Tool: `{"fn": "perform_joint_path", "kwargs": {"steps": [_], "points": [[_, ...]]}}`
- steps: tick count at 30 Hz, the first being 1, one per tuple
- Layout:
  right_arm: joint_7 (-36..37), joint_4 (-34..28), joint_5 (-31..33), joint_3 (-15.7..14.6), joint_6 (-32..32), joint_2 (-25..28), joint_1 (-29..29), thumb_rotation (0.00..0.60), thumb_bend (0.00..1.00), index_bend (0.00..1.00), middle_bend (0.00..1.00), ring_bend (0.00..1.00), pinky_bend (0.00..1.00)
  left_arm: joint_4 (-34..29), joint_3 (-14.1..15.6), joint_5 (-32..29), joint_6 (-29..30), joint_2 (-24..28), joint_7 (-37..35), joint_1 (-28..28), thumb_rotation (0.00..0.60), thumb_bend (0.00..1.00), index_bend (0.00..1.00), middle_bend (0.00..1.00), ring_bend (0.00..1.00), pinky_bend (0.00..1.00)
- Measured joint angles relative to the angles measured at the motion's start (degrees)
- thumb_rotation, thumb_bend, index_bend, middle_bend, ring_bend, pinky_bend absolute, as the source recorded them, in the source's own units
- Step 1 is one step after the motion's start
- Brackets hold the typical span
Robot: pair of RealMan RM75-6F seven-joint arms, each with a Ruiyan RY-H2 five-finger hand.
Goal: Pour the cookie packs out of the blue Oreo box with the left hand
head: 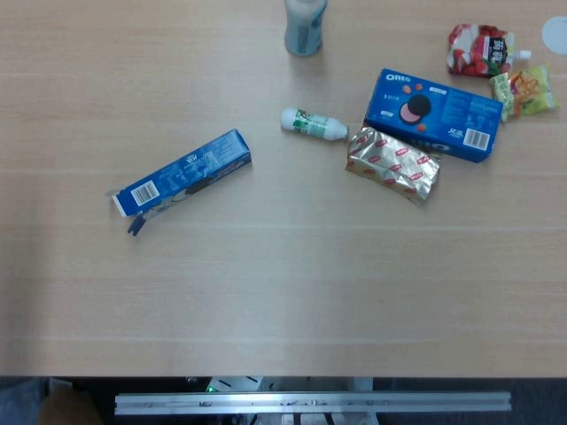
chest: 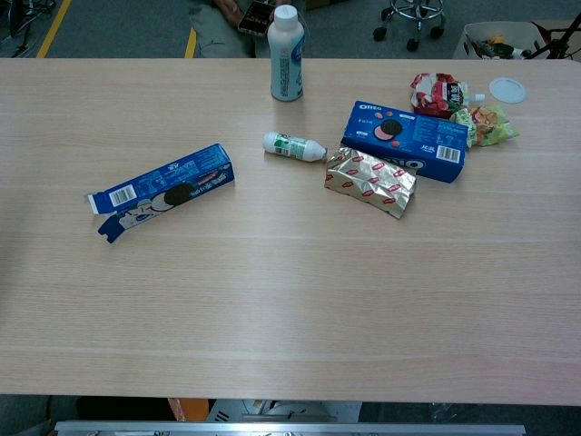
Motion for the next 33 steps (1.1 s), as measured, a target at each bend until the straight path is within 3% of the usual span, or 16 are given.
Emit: {"fn": "perform_joint_path", "kwargs": {"steps": [16,33], "points": [[1.84,-0.96,0.65,0.46,-0.73,1.35,0.21,0.600,0.18,0.38,0.39,0.37,0.39,-0.22,-0.54,-0.19,-1.16,1.04,-0.62,-0.83,0.600,0.18,0.19,0.17,0.12,0.22],[-1.82,-5.20,-1.48,2.07,-1.27,3.85,2.80,0.600,0.18,0.38,0.39,0.37,0.39,-4.01,-4.61,-5.06,-15.21,0.97,1.43,-11.77,0.600,0.18,0.19,0.16,0.12,0.22]]}}
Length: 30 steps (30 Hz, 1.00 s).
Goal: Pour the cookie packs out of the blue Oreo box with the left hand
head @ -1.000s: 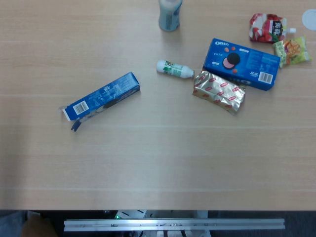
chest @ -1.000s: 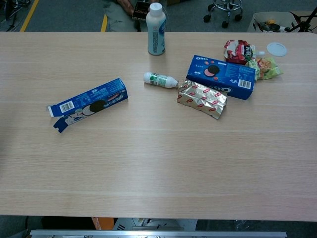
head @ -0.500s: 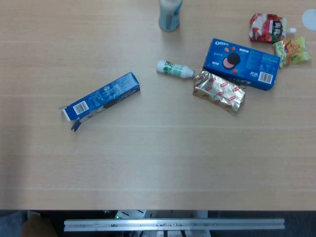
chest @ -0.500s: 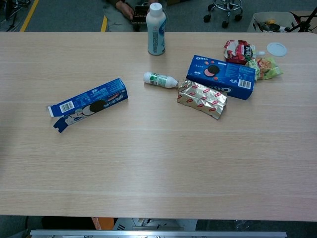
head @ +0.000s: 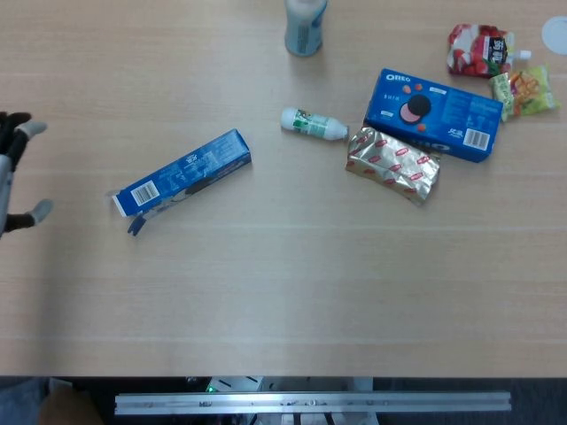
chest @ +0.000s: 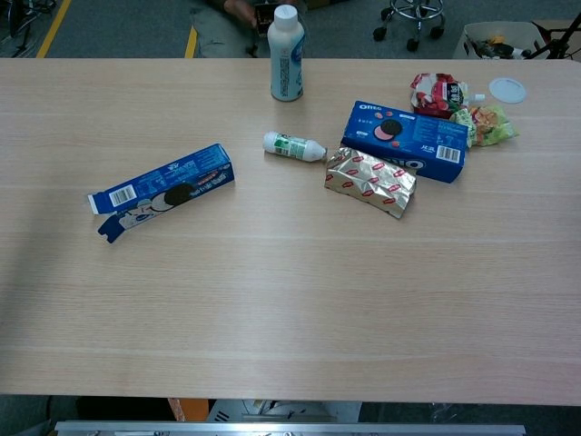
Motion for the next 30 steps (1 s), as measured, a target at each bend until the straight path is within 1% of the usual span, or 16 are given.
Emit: {"fn": "perform_joint_path", "kwargs": {"steps": [3,7,14,22,26,30], "points": [[-0.47,-0.50,-0.53,-0.40,0.20,-0.04,-0.11,0.600,0.18,0.38,0.39,0.37,0.39,-0.52,-0.78,-2.00,-2.74,-1.56,1.47,-2.36,0.600,0.18,0.18,0.15,0.12,0.22],[-0.72,-0.64,-1.08,-1.11,0.43,-0.51,-0.45,0.600,0.18,0.38,0.39,0.37,0.39,-1.31,-1.27,-5.40,-6.51,-3.99,4.44,-5.39,0.600,0.18,0.13,0.13,0.12,0.22],[-0.42,0.19,-1.39,-2.15,0.18,-1.25,-0.92,0.600,0.18,0.38,0.39,0.37,0.39,-1.25,-1.56,-11.96,-12.07,-10.87,11.12,-11.59,0.600,0.18,0.09,0.10,0.12,0.22],[-0.21,0.47,-1.88,-2.48,-0.21,-1.40,-0.64,0.600,0.18,0.38,0.39,0.37,0.39,2.18,-1.50,-20.54,-15.82,-17.95,18.26,-17.84,0.600,0.17,0.08,0.09,0.12,0.22],[-0.05,0.59,-1.76,-2.52,-0.25,-1.41,-0.65,0.600,0.18,0.38,0.39,0.37,0.39,4.32,-1.19,-25.26,-16.70,-20.60,22.07,-20.69,0.600,0.15,0.00,0.04,0.08,0.21],[0.17,0.84,-1.58,-2.60,-0.44,-1.44,-0.63,0.600,0.18,0.38,0.39,0.37,0.39,6.50,-1.08,-29.59,-16.38,-23.63,25.73,-23.40,0.600,0.14,0.00,0.04,0.07,0.20]]}}
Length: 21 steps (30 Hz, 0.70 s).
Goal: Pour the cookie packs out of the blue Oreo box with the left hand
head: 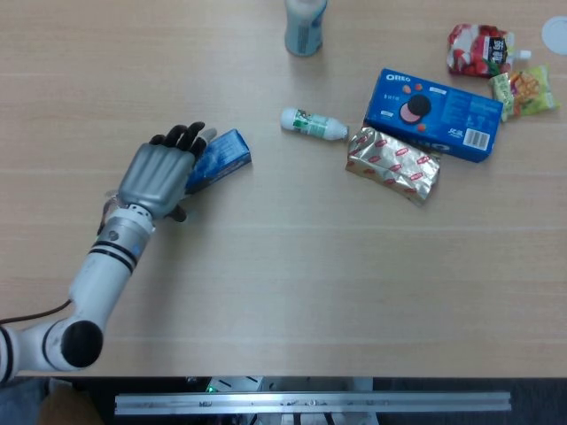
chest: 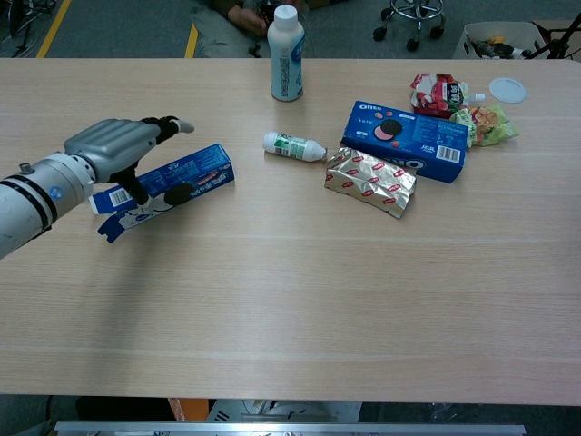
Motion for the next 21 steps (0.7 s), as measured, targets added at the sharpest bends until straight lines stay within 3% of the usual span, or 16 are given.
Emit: {"fn": "perform_joint_path", "kwargs": {"steps": [7,21], "points": [[0.67,0.51,0.30,0.01,-0.15,0.02,0.06,0.600,0.18,0.38,0.39,0.37,0.39,6.22,0.42,-6.09,1.21,-5.97,4.62,-3.83,0.600,0.14,0.10,0.08,0.08,0.20],[2.99,2.30,1.19,0.01,0.33,0.06,-0.49,0.600,0.18,0.38,0.39,0.37,0.39,18.70,0.56,-15.11,2.01,-13.36,8.70,-7.83,0.600,0.14,0.12,0.17,0.17,0.21]]}}
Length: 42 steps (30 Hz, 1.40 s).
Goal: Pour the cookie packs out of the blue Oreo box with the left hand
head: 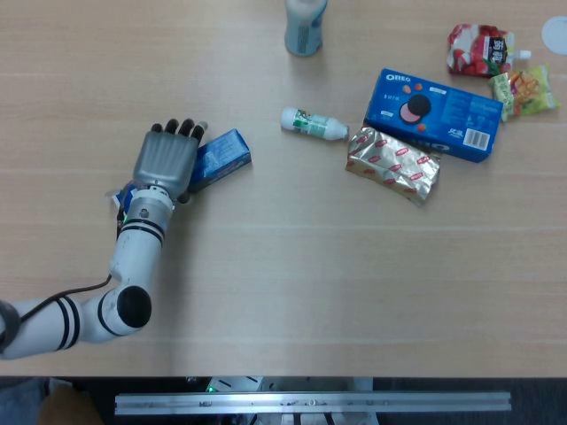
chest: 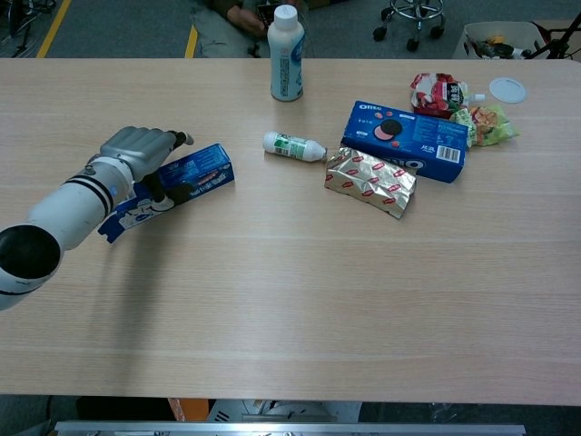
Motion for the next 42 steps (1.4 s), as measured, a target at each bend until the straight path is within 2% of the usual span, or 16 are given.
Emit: {"fn": "perform_joint_path", "kwargs": {"steps": [5,9,13,17,22,34,42], "points": [[0.50,0.55,-0.12,0.01,0.08,-0.15,0.03,0.600,0.18,0.38,0.39,0.37,0.39,2.44,-0.24,-1.15,0.73,-1.52,0.24,-0.48,0.600,0.14,0.25,0.30,0.27,0.21],[0.60,0.72,0.00,0.00,-0.22,-0.30,0.14,0.600,0.18,0.38,0.39,0.37,0.39,2.79,-0.83,-1.28,0.42,-2.10,-1.19,-0.48,0.600,0.14,0.32,0.35,0.31,0.23],[0.52,0.69,-0.04,0.01,-0.19,-0.34,0.17,0.600,0.18,0.38,0.39,0.37,0.39,2.81,-1.66,0.21,0.52,-2.76,-3.34,-0.50,0.600,0.14,0.39,0.42,0.37,0.29],[0.39,0.58,-0.01,0.03,-0.25,-0.35,0.20,0.600,0.18,0.38,0.39,0.37,0.39,2.35,-2.54,3.48,0.91,-3.31,-6.86,-0.30,0.600,0.14,0.44,0.49,0.42,0.40],[0.24,0.40,-0.14,0.02,-0.11,-0.36,0.18,0.600,0.18,0.38,0.39,0.37,0.39,1.81,-3.69,5.64,0.94,-3.84,-10.24,-0.01,0.600,0.14,0.45,0.50,0.44,0.46],[-0.11,0.41,-0.08,-0.11,-0.39,-0.70,0.20,0.600,0.18,0.38,0.39,0.37,0.39,-3.83,-7.53,7.72,0.61,-2.48,-16.13,-0.17,0.600,0.14,0.45,0.50,0.44,0.46],[0.26,0.70,0.17,-0.08,-0.18,-0.70,0.01,0.600,0.18,0.38,0.39,0.37,0.39,-5.92,-11.48,8.93,1.21,-2.81,-23.17,-0.34,0.600,0.14,0.45,0.50,0.43,0.46]]}}
